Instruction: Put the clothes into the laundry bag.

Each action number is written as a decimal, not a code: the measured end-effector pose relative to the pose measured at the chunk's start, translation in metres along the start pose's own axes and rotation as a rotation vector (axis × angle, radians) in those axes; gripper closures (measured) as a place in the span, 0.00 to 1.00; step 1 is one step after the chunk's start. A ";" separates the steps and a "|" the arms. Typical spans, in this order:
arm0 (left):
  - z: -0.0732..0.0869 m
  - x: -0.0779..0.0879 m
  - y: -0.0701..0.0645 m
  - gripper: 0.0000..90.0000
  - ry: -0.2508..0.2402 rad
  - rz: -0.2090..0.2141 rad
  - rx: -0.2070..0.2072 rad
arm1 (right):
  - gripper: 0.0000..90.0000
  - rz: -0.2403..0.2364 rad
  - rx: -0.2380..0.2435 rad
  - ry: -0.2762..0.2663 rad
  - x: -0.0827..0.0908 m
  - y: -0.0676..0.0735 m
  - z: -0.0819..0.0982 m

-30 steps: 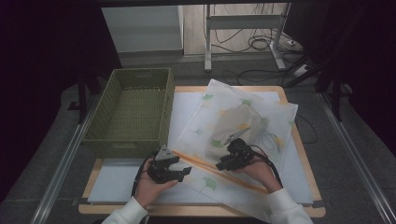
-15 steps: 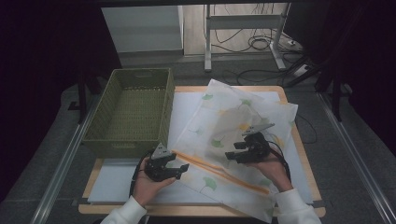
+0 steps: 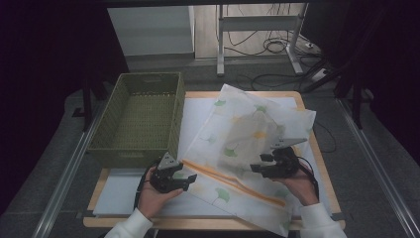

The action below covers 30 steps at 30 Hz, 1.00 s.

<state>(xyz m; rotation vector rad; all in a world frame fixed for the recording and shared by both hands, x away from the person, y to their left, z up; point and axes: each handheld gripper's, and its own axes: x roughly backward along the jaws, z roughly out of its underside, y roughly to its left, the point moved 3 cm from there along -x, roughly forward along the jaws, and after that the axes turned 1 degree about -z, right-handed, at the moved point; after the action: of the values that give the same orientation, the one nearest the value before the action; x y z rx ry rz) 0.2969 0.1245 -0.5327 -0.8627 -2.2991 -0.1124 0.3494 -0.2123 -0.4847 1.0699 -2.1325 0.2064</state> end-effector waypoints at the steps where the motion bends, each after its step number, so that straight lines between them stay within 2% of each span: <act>1: 0.001 0.000 0.001 0.34 0.002 -0.003 -0.002 | 0.41 0.009 -0.005 -0.008 0.003 -0.002 0.002; 6: 0.004 0.002 0.005 0.34 0.009 -0.005 -0.007 | 0.41 0.046 -0.012 -0.038 0.015 -0.009 0.014; 13: 0.008 0.002 0.010 0.34 0.018 -0.011 -0.010 | 0.39 0.097 -0.063 -0.035 0.032 -0.020 0.047; 19: 0.009 0.001 0.010 0.34 0.027 -0.023 -0.020 | 0.36 0.106 -0.099 -0.041 0.037 -0.029 0.071; 21: 0.010 -0.001 0.009 0.34 0.034 -0.025 -0.027 | 0.36 0.105 -0.104 -0.028 0.036 -0.031 0.073; 30: 0.011 -0.003 0.009 0.33 0.047 -0.022 -0.033 | 0.36 0.112 -0.113 -0.041 0.039 -0.034 0.070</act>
<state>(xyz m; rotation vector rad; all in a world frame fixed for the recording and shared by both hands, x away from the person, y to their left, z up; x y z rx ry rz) 0.2978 0.1327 -0.5446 -0.8423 -2.2694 -0.1788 0.3217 -0.2890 -0.5150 0.8975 -2.2150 0.1160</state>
